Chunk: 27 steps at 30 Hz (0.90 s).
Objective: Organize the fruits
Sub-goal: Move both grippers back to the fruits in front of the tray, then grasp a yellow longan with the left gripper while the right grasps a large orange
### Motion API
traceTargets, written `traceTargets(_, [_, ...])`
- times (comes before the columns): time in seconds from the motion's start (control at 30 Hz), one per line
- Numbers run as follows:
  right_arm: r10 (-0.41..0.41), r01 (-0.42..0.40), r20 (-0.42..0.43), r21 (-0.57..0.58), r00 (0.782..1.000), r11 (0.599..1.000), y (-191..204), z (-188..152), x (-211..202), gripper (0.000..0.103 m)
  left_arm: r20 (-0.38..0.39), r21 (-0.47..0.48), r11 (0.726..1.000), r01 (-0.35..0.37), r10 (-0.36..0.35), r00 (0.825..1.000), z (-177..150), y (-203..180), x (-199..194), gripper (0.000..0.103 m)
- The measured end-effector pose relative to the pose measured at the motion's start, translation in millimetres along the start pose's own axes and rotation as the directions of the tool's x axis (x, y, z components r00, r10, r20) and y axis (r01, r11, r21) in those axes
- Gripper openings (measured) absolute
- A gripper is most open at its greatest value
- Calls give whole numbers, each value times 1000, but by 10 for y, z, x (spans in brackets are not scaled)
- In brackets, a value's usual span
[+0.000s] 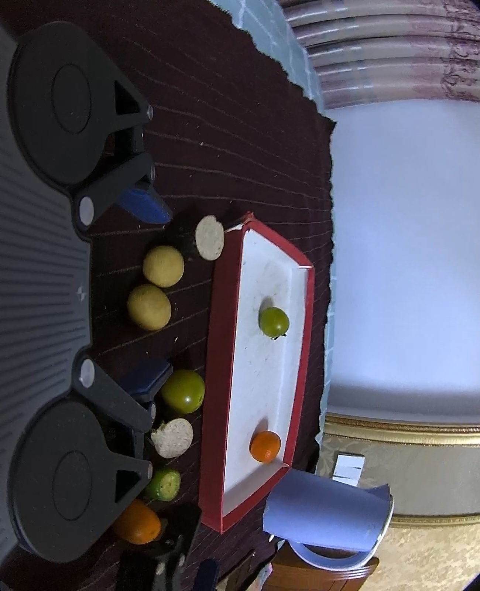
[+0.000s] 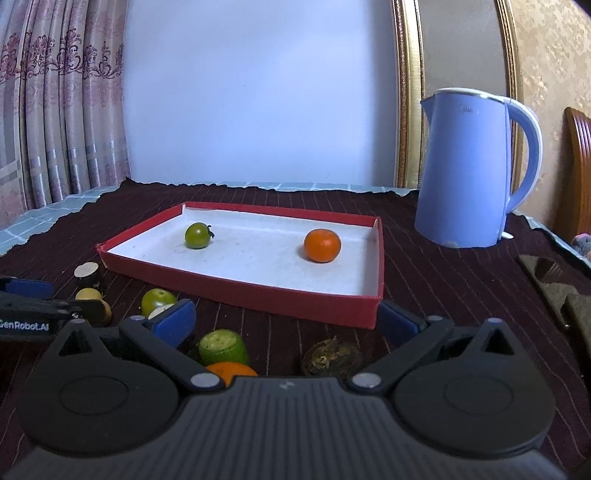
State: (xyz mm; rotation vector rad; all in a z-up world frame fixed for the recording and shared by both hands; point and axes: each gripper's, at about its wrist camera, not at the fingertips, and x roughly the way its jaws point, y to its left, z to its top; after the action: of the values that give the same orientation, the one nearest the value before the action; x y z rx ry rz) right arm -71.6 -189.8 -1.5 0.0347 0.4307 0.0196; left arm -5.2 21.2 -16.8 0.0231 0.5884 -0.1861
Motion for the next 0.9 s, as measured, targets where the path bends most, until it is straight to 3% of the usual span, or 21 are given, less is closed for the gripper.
traceTargets(0.1, [1,-1,5,5,1000,1000,-19,-7,-12,103,-50,-8,1000,-4,3,999,15,-45,101,80])
traceTargets(0.2, [2,-2,9,11,1000,1000,-46,-17,-23,103,-91,-24,1000,12,-14,996,19,-58,175,64])
traceTargets(0.37, [3,-3,10,24,1000,1000,-100,-33,-29,103,-92,-21,1000,-19,17,996,33,-79,219,58])
traceTargets(0.5, [7,-7,8,28,1000,1000,-122,-42,-21,103,-87,6,998,-56,56,995,32,-113,241,39])
traceTargets(0.57, [6,-6,7,28,1000,1000,-126,-45,-22,103,-86,11,999,-38,39,996,32,-122,225,28])
traceTargets(0.9, [-15,15,15,35,1000,999,-224,-46,-108,103,-79,7,1000,21,-21,997,-14,-50,159,28])
